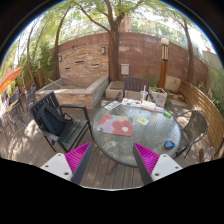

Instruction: Arrange mouse

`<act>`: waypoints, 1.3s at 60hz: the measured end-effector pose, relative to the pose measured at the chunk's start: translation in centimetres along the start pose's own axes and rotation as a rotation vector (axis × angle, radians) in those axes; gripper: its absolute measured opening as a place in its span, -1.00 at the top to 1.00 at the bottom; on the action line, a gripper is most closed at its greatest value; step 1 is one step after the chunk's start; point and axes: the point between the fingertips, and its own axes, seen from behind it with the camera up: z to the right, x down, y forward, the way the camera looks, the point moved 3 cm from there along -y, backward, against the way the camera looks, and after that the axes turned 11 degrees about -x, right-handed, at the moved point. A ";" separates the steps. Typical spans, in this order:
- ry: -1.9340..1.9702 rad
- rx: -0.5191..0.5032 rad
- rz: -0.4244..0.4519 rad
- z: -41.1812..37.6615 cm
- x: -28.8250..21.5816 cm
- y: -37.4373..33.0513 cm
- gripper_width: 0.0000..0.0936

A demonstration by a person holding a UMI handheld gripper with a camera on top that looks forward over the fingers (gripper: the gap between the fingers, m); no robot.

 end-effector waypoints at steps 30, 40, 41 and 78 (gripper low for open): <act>0.159 0.177 -0.157 19.8 15.0 6.1 -0.81; 0.165 0.216 -0.085 29.8 15.3 11.6 -0.81; 0.166 0.219 -0.080 30.7 15.3 12.2 -0.80; 0.305 0.241 -0.086 44.5 12.2 24.6 -0.62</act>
